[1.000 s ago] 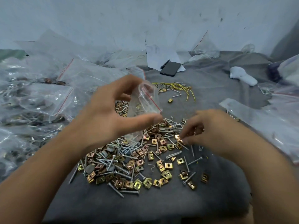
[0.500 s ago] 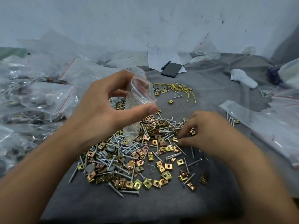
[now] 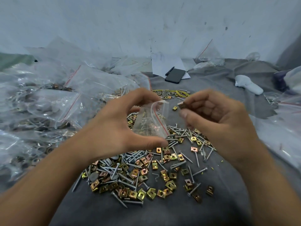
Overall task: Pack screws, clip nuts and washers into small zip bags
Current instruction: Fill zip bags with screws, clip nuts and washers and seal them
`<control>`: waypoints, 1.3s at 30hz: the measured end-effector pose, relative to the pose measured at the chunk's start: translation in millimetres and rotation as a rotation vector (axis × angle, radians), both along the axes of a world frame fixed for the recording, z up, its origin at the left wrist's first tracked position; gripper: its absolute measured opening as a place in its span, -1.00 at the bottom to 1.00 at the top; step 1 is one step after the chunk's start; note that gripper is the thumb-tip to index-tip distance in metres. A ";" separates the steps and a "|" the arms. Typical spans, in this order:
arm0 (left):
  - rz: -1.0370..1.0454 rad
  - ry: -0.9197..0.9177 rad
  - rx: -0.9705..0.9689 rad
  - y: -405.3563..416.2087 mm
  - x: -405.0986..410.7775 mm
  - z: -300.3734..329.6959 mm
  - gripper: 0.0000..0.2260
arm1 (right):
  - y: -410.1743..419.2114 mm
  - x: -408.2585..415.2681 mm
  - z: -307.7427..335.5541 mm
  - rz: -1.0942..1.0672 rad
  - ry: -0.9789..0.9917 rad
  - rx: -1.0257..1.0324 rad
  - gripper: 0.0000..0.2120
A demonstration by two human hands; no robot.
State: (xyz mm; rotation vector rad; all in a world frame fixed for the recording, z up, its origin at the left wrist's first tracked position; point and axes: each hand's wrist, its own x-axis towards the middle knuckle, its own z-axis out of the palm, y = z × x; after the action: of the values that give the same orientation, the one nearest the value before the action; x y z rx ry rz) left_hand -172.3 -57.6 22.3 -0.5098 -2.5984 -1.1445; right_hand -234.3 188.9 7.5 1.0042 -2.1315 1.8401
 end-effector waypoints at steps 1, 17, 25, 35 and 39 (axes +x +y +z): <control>0.003 0.001 -0.021 1.0 0.3 0.0 -0.33 | -2.1 2.3 3.3 0.012 -0.001 -0.031 -0.84; -0.006 0.077 -0.001 2.3 -1.6 -4.4 -0.37 | -23.6 17.3 11.6 -0.080 0.134 0.229 -0.88; 0.059 0.038 -0.116 -5.8 -2.1 -4.9 -0.45 | 16.4 -2.0 6.0 -0.172 0.013 0.678 -0.84; 0.078 0.043 -0.119 -6.1 -0.7 -2.7 -0.46 | 6.7 -10.8 -12.0 -0.126 -0.254 1.031 -0.80; 0.081 0.028 -0.107 -6.2 0.5 -0.5 -0.47 | 9.1 -10.3 -15.0 -0.143 -0.277 0.981 -0.76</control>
State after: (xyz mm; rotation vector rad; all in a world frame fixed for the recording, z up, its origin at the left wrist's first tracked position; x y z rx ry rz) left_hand -171.8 -63.8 21.8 -0.4346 -2.6404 -0.9703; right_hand -244.6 197.9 -7.5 0.6836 -3.2559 0.8313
